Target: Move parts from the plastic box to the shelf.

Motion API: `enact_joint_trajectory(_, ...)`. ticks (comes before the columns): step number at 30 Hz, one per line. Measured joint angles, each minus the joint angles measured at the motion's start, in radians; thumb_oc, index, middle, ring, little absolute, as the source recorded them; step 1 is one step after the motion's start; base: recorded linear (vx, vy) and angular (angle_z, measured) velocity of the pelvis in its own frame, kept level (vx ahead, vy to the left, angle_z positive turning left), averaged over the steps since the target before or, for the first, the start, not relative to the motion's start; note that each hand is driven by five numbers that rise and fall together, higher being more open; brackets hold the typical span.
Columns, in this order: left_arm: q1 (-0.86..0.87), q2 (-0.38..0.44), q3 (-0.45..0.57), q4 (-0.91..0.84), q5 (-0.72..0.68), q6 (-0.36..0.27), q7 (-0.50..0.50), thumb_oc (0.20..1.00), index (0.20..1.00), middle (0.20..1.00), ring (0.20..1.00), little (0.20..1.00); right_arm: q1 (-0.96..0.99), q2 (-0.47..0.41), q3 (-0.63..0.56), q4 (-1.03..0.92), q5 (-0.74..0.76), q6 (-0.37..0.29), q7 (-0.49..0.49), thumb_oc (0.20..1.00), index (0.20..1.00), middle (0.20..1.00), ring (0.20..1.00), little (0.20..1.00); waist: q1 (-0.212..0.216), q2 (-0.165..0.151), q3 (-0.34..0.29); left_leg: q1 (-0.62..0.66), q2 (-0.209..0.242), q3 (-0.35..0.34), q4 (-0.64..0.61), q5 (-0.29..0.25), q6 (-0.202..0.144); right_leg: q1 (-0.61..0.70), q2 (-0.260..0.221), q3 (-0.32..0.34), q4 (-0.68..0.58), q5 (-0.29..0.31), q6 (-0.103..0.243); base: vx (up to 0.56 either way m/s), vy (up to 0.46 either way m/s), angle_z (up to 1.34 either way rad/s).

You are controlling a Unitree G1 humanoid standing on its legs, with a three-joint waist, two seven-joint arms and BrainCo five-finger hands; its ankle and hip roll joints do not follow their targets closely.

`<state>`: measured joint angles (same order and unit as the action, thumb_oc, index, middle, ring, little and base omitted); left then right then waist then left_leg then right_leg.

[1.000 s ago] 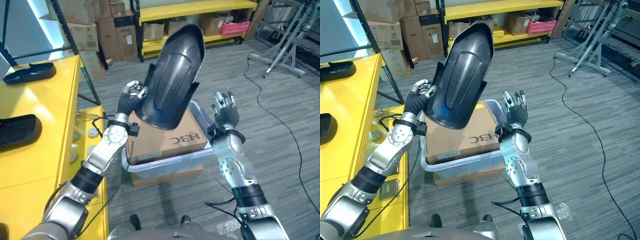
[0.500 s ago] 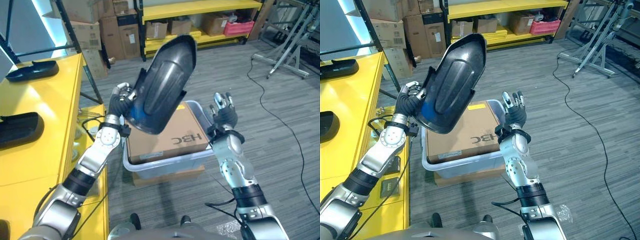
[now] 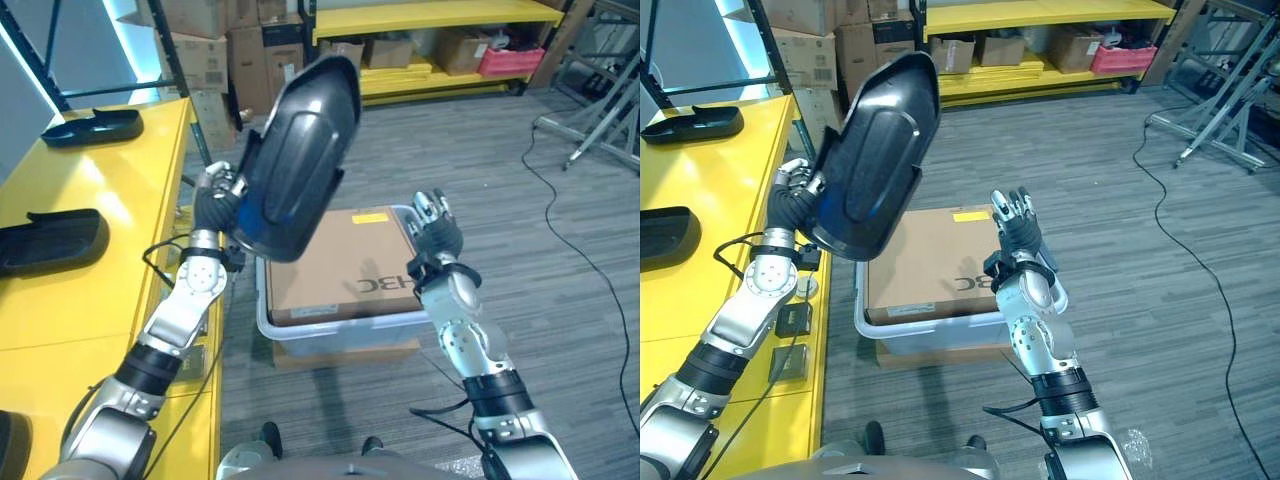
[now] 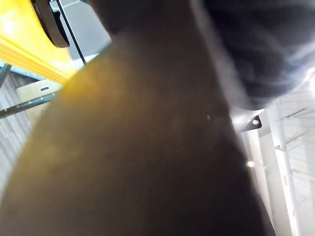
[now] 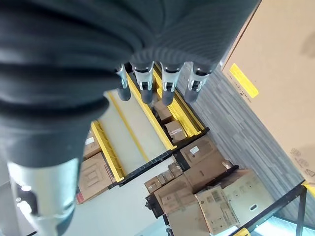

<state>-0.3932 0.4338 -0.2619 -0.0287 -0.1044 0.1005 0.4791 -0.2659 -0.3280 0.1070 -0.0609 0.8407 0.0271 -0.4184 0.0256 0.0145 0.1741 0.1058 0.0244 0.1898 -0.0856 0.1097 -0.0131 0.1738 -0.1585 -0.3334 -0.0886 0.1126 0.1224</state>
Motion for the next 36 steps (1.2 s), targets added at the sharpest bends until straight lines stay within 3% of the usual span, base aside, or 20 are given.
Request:
enact_joint_trajectory(11, 0.039, 0.043, 0.076, -0.066, 0.001, -0.039, 0.014, 0.200, 0.200, 0.200, 0.200, 0.200, 0.010, 0.003, 0.001, 0.002, 0.001, 0.021, 0.004, 1.000, 1.000, 1.000, 1.000, 1.000, 0.057, 0.002, 0.001, -0.027, -0.017, -0.058, 0.000, 0.009, 0.007, 0.010, -0.009, -0.045, 0.007, -0.007, 0.005, -0.01, -0.019, 0.15)
enact_joint_trajectory(13, 0.029, 0.047, 0.072, -0.081, 0.000, -0.054, -0.005, 0.200, 0.200, 0.200, 0.200, 0.200, 0.045, 0.002, -0.003, 0.001, 0.017, 0.007, 0.002, 1.000, 1.000, 1.000, 1.000, 1.000, 0.038, -0.003, 0.002, -0.044, -0.031, -0.129, 0.000, 0.023, 0.018, 0.036, -0.005, -0.039, 0.012, -0.030, 0.007, 0.00, -0.086, 0.97)
enact_joint_trajectory(15, 0.019, 0.037, 0.062, -0.078, -0.004, -0.085, -0.020, 0.200, 0.200, 0.200, 0.200, 0.200, 0.085, -0.008, -0.018, 0.004, 0.021, -0.010, -0.001, 1.000, 1.000, 1.000, 1.000, 1.000, 0.006, 0.013, 0.015, -0.059, -0.047, -0.266, 0.006, 0.058, 0.025, 0.045, 0.005, 0.004, 0.082, -0.088, -0.003, -0.01, -0.100, 2.05)
enact_joint_trajectory(16, 0.019, 0.032, 0.060, -0.084, -0.004, -0.095, -0.033, 0.200, 0.200, 0.200, 0.200, 0.200, 0.119, -0.015, -0.020, 0.004, 0.022, -0.013, 0.000, 1.000, 1.000, 1.000, 1.000, 1.000, -0.013, 0.026, 0.023, -0.076, -0.032, -0.343, 0.006, 0.067, 0.027, 0.038, 0.053, 0.134, 0.102, -0.168, -0.030, -0.05, -0.119, 2.01)
enact_joint_trajectory(18, 0.033, 0.061, 0.081, -0.110, -0.004, -0.098, -0.026, 0.200, 0.200, 0.200, 0.200, 0.200, 0.117, -0.015, -0.012, 0.005, 0.030, -0.011, 0.010, 1.000, 1.000, 1.000, 1.000, 1.000, 0.026, 0.012, 0.032, -0.090, -0.037, -0.351, 0.006, 0.068, 0.012, 0.011, 0.075, 0.171, 0.105, -0.164, -0.025, -0.04, -0.109, 1.00)
enact_joint_trajectory(20, 0.076, 0.095, 0.117, -0.167, -0.003, -0.100, -0.023, 0.200, 0.200, 0.200, 0.200, 0.200, 0.105, -0.016, -0.013, 0.008, 0.033, -0.011, 0.034, 1.000, 1.000, 1.000, 1.000, 1.000, 0.075, 0.016, 0.033, -0.103, -0.007, -0.324, 0.006, 0.037, -0.015, 0.012, 0.094, 0.140, 0.099, -0.170, -0.044, -0.06, -0.091, 0.43)
enact_joint_trajectory(28, 0.178, 0.087, 0.151, -0.253, -0.002, -0.132, -0.026, 0.200, 0.200, 0.200, 0.200, 0.200, 0.101, -0.062, -0.014, 0.009, -0.025, 0.012, 0.053, 1.000, 1.000, 1.000, 1.000, 1.000, 0.092, 0.030, 0.038, -0.118, -0.001, -0.343, 0.005, 0.085, -0.033, 0.081, 0.129, 0.069, 0.029, -0.139, -0.042, -0.07, -0.041, 0.26)
enact_joint_trajectory(31, 0.187, 0.086, 0.181, -0.264, -0.003, -0.133, -0.028, 0.200, 0.200, 0.200, 0.200, 0.200, 0.101, -0.105, -0.014, 0.008, -0.162, 0.059, 0.072, 1.000, 1.000, 1.000, 1.000, 1.000, 0.090, 0.033, 0.041, -0.145, -0.007, -0.315, -0.001, 0.088, -0.030, 0.105, 0.127, 0.016, 0.008, -0.131, -0.042, -0.03, 0.039, 0.45)
enact_joint_trajectory(33, 0.201, 0.072, 0.237, -0.282, -0.005, -0.149, -0.035, 0.200, 0.200, 0.200, 0.200, 0.200, 0.119, -0.151, -0.008, -0.026, -0.371, 0.099, 0.107, 1.000, 1.000, 1.000, 1.000, 1.000, 0.065, 0.025, 0.049, -0.163, 0.003, -0.175, -0.001, 0.036, -0.008, 0.120, 0.109, -0.070, 0.010, -0.142, -0.037, -0.04, 0.036, 1.16)
enact_joint_trajectory(36, 0.256, 0.072, 0.279, -0.321, -0.033, -0.187, -0.055, 0.200, 0.200, 0.200, 0.200, 0.200, 0.203, -0.243, -0.049, -0.109, -0.532, 0.163, 0.178, 1.000, 1.000, 1.000, 1.000, 1.000, 0.048, 0.028, 0.054, -0.174, 0.005, 0.036, 0.000, -0.106, 0.074, 0.140, 0.068, -0.200, 0.068, -0.146, -0.031, -0.02, 0.060, 1.87)
